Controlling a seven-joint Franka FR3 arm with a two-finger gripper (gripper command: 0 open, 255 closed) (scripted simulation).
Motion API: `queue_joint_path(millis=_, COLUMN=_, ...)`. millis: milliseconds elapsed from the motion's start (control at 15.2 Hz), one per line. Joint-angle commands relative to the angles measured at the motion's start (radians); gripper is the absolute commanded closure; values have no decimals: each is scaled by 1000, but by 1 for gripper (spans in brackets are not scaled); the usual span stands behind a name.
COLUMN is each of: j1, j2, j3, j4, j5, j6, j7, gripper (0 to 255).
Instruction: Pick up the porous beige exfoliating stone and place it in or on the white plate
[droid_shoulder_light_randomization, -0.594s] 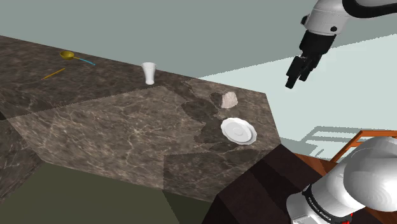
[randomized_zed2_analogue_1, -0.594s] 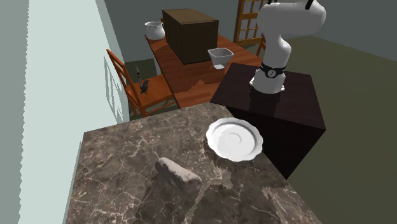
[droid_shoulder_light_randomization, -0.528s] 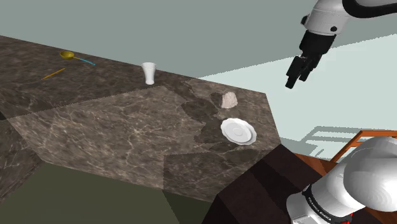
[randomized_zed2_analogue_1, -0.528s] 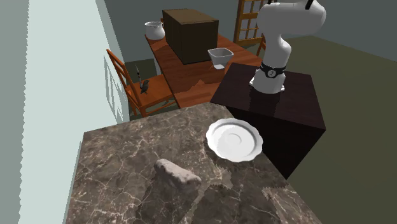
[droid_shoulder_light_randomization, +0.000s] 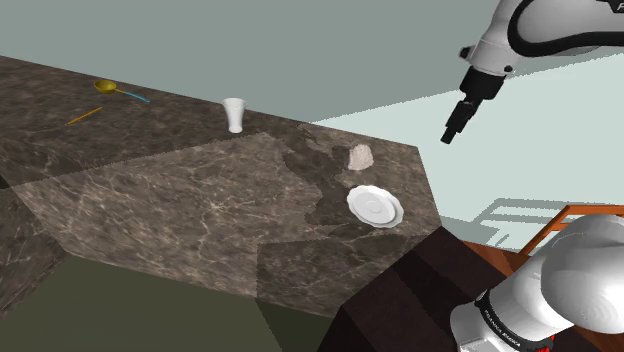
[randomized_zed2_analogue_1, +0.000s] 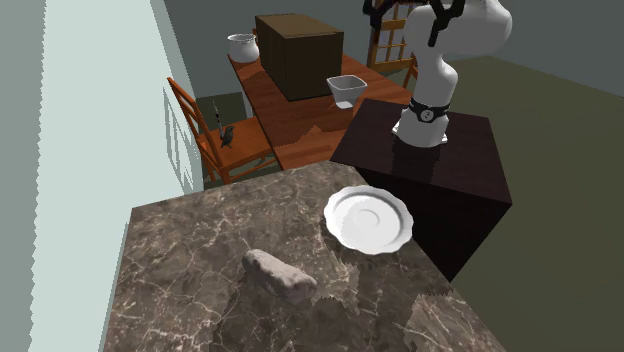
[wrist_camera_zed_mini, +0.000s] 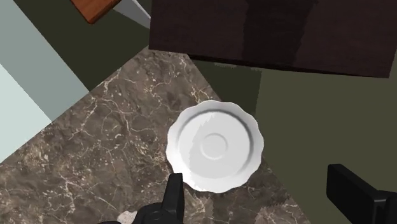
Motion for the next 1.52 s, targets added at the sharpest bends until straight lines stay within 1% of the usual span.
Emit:
queue_joint_path(millis=0, j1=6, j2=44, j3=-69, j4=2, j5=-9, j6=60, j7=-103, gripper=0)
queue_joint_path(millis=264, j1=43, j2=169, j3=-191, j4=32, j5=15, j6=175, j7=-294, gripper=0)
queue_joint_path(millis=462, j1=85, j2=284, j3=-283, j4=76, j5=68, j6=248, j7=-451, gripper=0)
queue_joint_path(millis=660, j1=133, j2=418, j3=-370, j4=139, j5=160, j6=303, j7=-627, gripper=0)
queue_joint_path(millis=792, j1=162, j2=519, j3=-422, j4=191, j5=247, j6=325, j7=-757, gripper=0)
queue_joint_path(millis=924, j1=180, j2=629, j3=-459, j4=253, j5=351, j6=331, j7=-893, gripper=0)
queue_joint_path(millis=990, j1=181, j2=686, j3=-470, j4=287, j5=407, j6=327, j7=-962, gripper=0)
queue_joint_path(millis=1122, j1=165, j2=801, j3=-473, j4=362, j5=516, j6=307, j7=-1091, gripper=0)
queue_joint_path(millis=1254, j1=130, j2=911, j3=-455, j4=444, j5=612, j6=277, j7=-1204, gripper=0)
queue_joint_path(millis=1452, j1=57, j2=1060, j3=-401, j4=577, j5=720, j6=223, j7=-1334, gripper=0)
